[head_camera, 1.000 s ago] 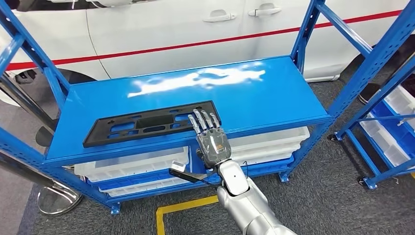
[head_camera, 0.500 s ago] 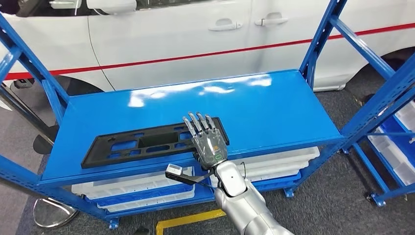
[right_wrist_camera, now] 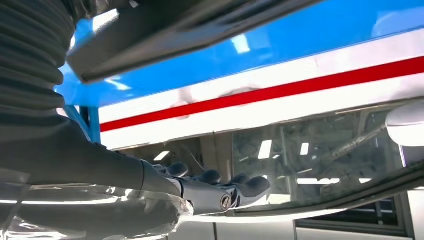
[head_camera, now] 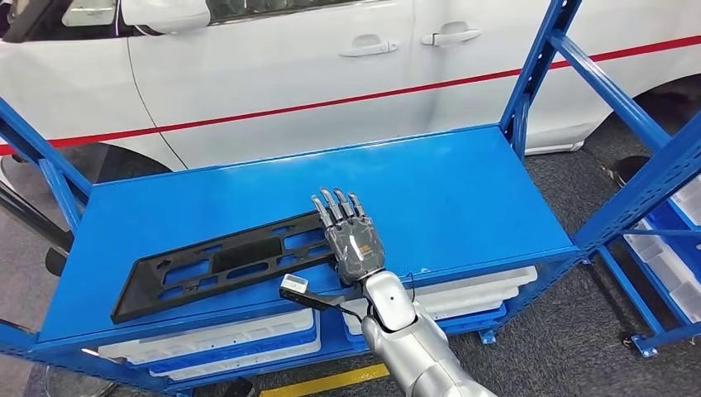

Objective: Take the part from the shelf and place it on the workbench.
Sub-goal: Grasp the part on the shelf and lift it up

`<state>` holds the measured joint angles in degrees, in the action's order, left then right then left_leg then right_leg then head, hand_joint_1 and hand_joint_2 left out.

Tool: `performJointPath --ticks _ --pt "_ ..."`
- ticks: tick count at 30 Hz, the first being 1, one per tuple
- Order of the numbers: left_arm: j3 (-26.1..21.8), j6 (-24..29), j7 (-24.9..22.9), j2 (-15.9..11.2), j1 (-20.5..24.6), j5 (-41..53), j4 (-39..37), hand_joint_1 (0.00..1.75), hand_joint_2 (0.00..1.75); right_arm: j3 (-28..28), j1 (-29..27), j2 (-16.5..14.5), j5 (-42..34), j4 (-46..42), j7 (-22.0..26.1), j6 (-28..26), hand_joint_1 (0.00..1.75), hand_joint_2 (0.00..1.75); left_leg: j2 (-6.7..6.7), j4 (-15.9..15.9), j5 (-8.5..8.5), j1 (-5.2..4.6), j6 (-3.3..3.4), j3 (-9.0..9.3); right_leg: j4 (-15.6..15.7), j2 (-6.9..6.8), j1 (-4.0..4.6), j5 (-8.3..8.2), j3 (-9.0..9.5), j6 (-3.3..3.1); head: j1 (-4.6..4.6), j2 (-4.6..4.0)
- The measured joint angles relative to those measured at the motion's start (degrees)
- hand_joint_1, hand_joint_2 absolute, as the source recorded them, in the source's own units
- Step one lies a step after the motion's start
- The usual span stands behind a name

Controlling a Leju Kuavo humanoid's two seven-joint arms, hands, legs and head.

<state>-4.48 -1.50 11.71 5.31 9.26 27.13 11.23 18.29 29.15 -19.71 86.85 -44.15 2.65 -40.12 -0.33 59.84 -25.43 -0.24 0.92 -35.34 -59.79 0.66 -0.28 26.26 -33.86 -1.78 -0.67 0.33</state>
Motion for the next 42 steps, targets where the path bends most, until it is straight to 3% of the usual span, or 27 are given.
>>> performJointPath --ticks 2,5,8,9,10,11,12,13,15,16,21,24,26,27,28,29,31,36,38,40,41,42 --pt "-0.23 0.27 0.29 -0.01 0.03 -0.07 0.0 0.0 0.0 -0.01 -0.11 0.02 -0.17 -0.16 0.13 0.0 1.75 1.75 -0.06 -1.11 0.46 -0.31 0.47 0.11 0.03 0.1 0.08 0.25 -0.05 0.56 -0.01 0.0" --pt "-0.49 0.6 0.74 0.13 0.23 -0.1 0.0 0.0 0.0 -0.02 -0.12 0.07 -0.4 -0.88 0.7 -0.03 1.75 1.75 -0.01 -2.45 1.86 0.1 1.16 0.86 -1.04 0.04 0.24 1.41 -0.47 1.41 0.04 0.0" --pt "-0.87 0.99 1.18 0.24 0.69 -0.18 0.0 0.0 0.0 -0.08 0.03 0.23 -0.46 -1.46 1.08 -0.03 1.75 1.75 0.1 -3.04 2.05 0.19 1.78 1.23 -10.1 -0.12 0.07 6.18 -5.03 1.91 0.03 0.0" --pt "-1.03 1.13 1.29 0.24 0.81 -0.2 0.0 0.0 0.0 -0.15 -0.03 0.33 -0.46 -1.54 1.17 -0.03 1.75 1.75 0.09 -3.0 1.96 0.19 1.91 1.23 -13.52 -0.13 -0.03 7.35 -6.94 2.06 0.02 0.0" --pt "-1.17 1.26 1.39 0.25 0.89 -0.23 0.0 0.0 0.0 -0.24 -0.11 0.45 -0.45 -1.59 1.29 -0.03 1.75 1.75 0.06 -2.94 1.84 0.2 1.93 1.24 -15.4 -0.17 -0.12 7.51 -8.18 2.18 0.03 0.0" --pt "-1.3 1.37 1.5 0.26 0.95 -0.25 0.0 0.0 0.0 -0.32 -0.14 0.57 -0.45 -1.71 1.42 -0.03 1.75 1.75 0.02 -2.82 1.7 0.24 1.88 1.27 -15.34 -0.22 -0.23 6.6 -8.51 2.29 0.03 0.0" --pt "-1.41 1.46 1.59 0.3 1.0 -0.26 0.0 0.0 0.0 -0.36 -0.13 0.64 -0.45 -1.89 1.52 -0.03 1.75 1.75 -0.04 -2.62 1.5 0.29 1.76 1.3 -13.11 -0.29 -0.35 4.72 -7.71 2.37 0.03 0.0" --pt "-1.5 1.52 1.69 0.36 1.06 -0.26 0.0 0.0 0.0 -0.38 -0.08 0.68 -0.45 -2.18 1.65 -0.03 1.75 1.75 -0.09 -2.28 1.21 0.34 1.57 1.33 -9.39 -0.36 -0.48 2.42 -6.11 2.41 0.03 0.0" --pt "-1.69 1.53 1.9 0.48 1.28 -0.24 0.0 0.0 0.0 -0.54 0.11 0.68 -0.52 -2.85 1.97 -0.03 1.75 1.75 -0.17 -1.36 0.5 0.22 0.98 1.14 -2.8 -0.38 -0.54 -0.32 -3.16 2.26 0.02 0.0" --pt "-1.79 1.51 1.98 0.51 1.39 -0.21 0.0 0.0 0.0 -0.7 0.17 0.67 -0.63 -3.21 2.25 -0.03 1.75 1.75 -0.19 -1.0 0.23 0.14 0.68 1.01 -1.24 -0.34 -0.47 -0.66 -2.46 2.07 0.02 0.0" --pt "-2.34 1.83 2.12 0.68 1.56 0.05 0.0 0.0 0.0 -2.39 0.21 0.55 -2.13 -5.82 4.86 -0.03 1.75 1.75 -0.1 0.53 -1.16 0.41 -0.71 0.45 -0.32 -0.25 -0.39 -0.62 -1.93 0.6 0.0 0.0" --pt "-2.74 2.92 2.37 0.71 1.64 0.09 0.0 0.0 0.0 -4.16 0.02 0.24 -4.09 -8.12 8.15 -0.02 1.75 1.75 -0.02 9.94 -5.71 0.75 -1.49 -4.03 -0.1 -0.43 -0.42 -0.53 -1.6 0.07 -0.01 0.0" --pt "-3.0 3.58 2.5 0.72 1.6 0.09 0.0 0.0 0.0 -5.51 -0.29 0.14 -5.49 -9.79 9.9 -0.01 1.75 1.75 -0.02 14.97 -6.8 0.92 -1.71 -6.88 -0.13 -0.49 -0.32 -0.41 -1.53 0.01 -0.01 0.0" --pt "-3.1 3.79 2.56 0.72 1.58 0.09 0.0 0.0 0.0 -6.15 -0.39 0.12 -6.01 -10.57 10.36 -0.01 1.75 1.75 -0.01 14.53 -5.77 0.94 -1.69 -6.89 -0.15 -0.47 -0.31 -0.33 -1.44 0.04 -0.01 0.0" --pt "-3.18 3.95 2.63 0.72 1.6 0.09 0.0 0.0 0.0 -6.65 -0.44 0.1 -6.49 -11.26 10.83 -0.01 1.75 1.75 -0.01 11.86 -3.81 0.95 -1.58 -5.77 -0.18 -0.42 -0.32 -0.22 -1.28 0.12 -0.01 0.0" --pt "-3.27 4.14 2.77 0.72 1.64 0.09 0.0 0.0 0.0 -7.1 -0.49 0.07 -7.17 -12.12 11.57 -0.01 1.75 1.75 0.0 7.88 -1.58 0.95 -1.41 -4.01 -0.2 -0.38 -0.33 -0.08 -1.09 0.24 0.0 0.0" --pt "-3.55 4.67 3.15 0.7 1.83 0.09 0.0 0.0 0.0 -7.65 -0.62 -0.01 -9.27 -14.59 13.77 -0.01 1.75 1.75 -0.07 1.34 0.88 0.72 -1.02 -0.92 -0.27 -0.3 -0.2 0.11 -1.01 0.65 0.01 0.0" --pt "-4.3 6.74 5.04 0.7 1.78 0.71 0.01 0.0 0.0 -7.57 -0.67 -0.4 -14.27 -27.1 19.26 -0.02 1.75 1.75 -0.23 -1.36 1.18 0.28 0.52 0.12 -0.6 -0.35 -0.41 0.57 -1.37 2.04 0.02 0.0" --pt "-4.59 7.17 6.24 0.71 1.88 0.67 0.02 0.0 0.0 -6.23 0.41 -0.66 -14.74 -32.68 20.04 -0.01 1.75 1.75 -0.14 -1.85 1.33 0.34 1.26 0.54 -4.96 -0.41 -0.42 3.17 -3.36 2.2 0.02 0.0" --pt "-5.13 7.26 7.28 0.74 1.99 0.41 0.02 0.0 0.0 -4.21 1.71 -0.74 -14.18 -36.51 19.86 0.01 1.75 1.75 -0.07 -1.76 1.19 0.1 1.7 0.61 -12.51 -0.43 -0.39 6.47 -7.11 2.2 0.02 0.0" --pt "-5.4 7.25 7.83 0.78 1.95 0.34 0.03 0.0 0.0 -3.05 2.18 -0.74 -13.88 -37.85 19.57 0.01 1.75 1.75 -0.05 -1.68 1.11 0.01 1.82 0.62 -15.28 -0.43 -0.38 7.14 -8.61 2.21 0.03 0.0" --pt "-5.59 7.24 8.52 0.82 1.86 0.31 0.03 0.0 0.0 -1.81 2.58 -0.74 -13.79 -38.99 19.26 0.02 1.75 1.75 -0.08 -1.58 1.03 -0.05 1.9 0.65 -16.15 -0.43 -0.39 6.7 -9.21 2.17 0.02 0.0"
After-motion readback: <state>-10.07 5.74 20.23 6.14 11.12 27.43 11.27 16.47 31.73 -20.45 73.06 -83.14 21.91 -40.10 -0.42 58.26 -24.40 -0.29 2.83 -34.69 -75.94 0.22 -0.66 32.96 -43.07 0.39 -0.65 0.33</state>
